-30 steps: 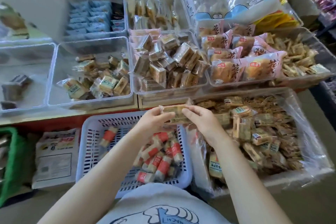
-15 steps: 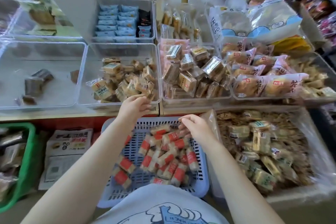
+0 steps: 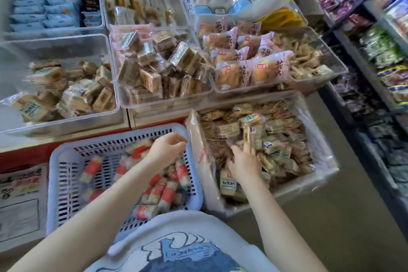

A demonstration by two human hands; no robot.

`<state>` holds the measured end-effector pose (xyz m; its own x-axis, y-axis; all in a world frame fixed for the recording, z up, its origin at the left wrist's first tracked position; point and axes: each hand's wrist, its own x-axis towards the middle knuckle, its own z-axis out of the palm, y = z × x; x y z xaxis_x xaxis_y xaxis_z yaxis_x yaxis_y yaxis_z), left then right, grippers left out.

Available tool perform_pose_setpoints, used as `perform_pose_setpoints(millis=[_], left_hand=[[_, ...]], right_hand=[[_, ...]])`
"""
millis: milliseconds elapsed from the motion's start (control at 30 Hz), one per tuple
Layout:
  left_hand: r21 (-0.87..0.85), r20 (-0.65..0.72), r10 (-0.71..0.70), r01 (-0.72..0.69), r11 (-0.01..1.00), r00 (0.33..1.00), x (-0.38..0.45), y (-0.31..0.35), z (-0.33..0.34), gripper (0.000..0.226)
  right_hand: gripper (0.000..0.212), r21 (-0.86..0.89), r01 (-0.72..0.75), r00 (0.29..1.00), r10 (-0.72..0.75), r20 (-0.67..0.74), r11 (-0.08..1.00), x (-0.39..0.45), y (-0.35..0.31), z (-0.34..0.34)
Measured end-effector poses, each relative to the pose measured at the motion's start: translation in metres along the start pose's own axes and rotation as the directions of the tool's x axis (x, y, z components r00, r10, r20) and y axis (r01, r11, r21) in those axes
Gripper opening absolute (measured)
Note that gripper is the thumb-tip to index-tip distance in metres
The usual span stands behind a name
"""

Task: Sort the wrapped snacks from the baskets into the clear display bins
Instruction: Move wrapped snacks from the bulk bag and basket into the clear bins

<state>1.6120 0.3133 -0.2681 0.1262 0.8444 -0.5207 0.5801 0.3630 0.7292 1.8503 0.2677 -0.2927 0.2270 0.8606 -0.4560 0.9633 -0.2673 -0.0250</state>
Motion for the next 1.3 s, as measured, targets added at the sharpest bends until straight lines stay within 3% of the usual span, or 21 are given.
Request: perform_pose_setpoints(millis=[67, 167, 433, 500, 567, 700, 767, 833, 1033, 1167, 1233, 1300], left_hand=[[0.065, 0.039, 0.011, -0.014, 0.998, 0.999, 0.0, 0.006, 0.011, 0.011], [0.165, 0.084, 0.032, -0.046, 0.985, 0.996, -0.003, 0.012, 0.019, 0.011], [0.316, 0.094, 0.086, -0.111, 0.942, 0.992, -0.009, 0.015, 0.001, 0.022], [0.335, 0.089, 0.109, -0.133, 0.933, 0.99, -0.01, 0.015, -0.005, 0.027], [0.364, 0.081, 0.168, -0.186, 0.913, 0.983, -0.014, 0.016, -0.012, 0.041], [0.416, -0.06, 0.37, -0.314, 0.853, 0.927, -0.021, 0.006, -0.036, 0.079], [0.466, -0.117, 0.455, -0.356, 0.81, 0.883, -0.022, -0.002, -0.052, 0.086], [0.492, -0.151, 0.478, -0.354, 0.795, 0.865, -0.023, -0.012, -0.07, 0.085], [0.482, -0.342, 0.354, -0.161, 0.861, 0.87, -0.013, -0.064, -0.143, 0.067], [0.395, -0.507, 0.245, -0.03, 0.918, 0.827, 0.012, -0.087, -0.184, 0.063], [0.365, -0.481, 0.189, 0.0, 0.931, 0.856, 0.027, -0.096, -0.193, 0.061], [0.401, -0.374, 0.136, 0.028, 0.916, 0.918, 0.037, -0.102, -0.192, 0.061]], right_hand=[[0.048, -0.026, 0.019, 0.999, -0.017, 0.049, 0.999, 0.0, 0.008, 0.007], [0.037, -0.08, 0.033, 0.994, -0.024, 0.108, 0.996, 0.003, 0.004, 0.009], [0.023, -0.078, 0.15, 0.988, -0.147, 0.052, 0.986, 0.012, 0.001, -0.021], [0.017, 0.059, 0.142, 0.99, -0.142, 0.009, 0.988, 0.008, -0.005, -0.035], [0.025, 0.301, 0.119, 0.993, -0.114, -0.036, 0.946, 0.004, -0.018, -0.055], [0.033, 0.66, 0.175, 0.984, -0.157, -0.088, 0.731, -0.003, -0.075, -0.091], [0.035, 0.781, 0.154, 0.981, -0.186, -0.049, 0.606, -0.003, -0.116, -0.094], [0.036, 0.819, 0.132, 0.975, -0.22, -0.007, 0.558, -0.003, -0.153, -0.091], [0.021, 0.791, 0.117, 0.925, -0.355, 0.133, 0.601, -0.006, -0.219, -0.082], [0.015, 0.761, 0.089, 0.932, -0.324, 0.164, 0.643, 0.001, -0.225, -0.069], [0.016, 0.761, 0.059, 0.935, -0.304, 0.185, 0.647, 0.001, -0.223, -0.065], [0.017, 0.756, 0.04, 0.939, -0.283, 0.195, 0.653, 0.001, -0.217, -0.062]])
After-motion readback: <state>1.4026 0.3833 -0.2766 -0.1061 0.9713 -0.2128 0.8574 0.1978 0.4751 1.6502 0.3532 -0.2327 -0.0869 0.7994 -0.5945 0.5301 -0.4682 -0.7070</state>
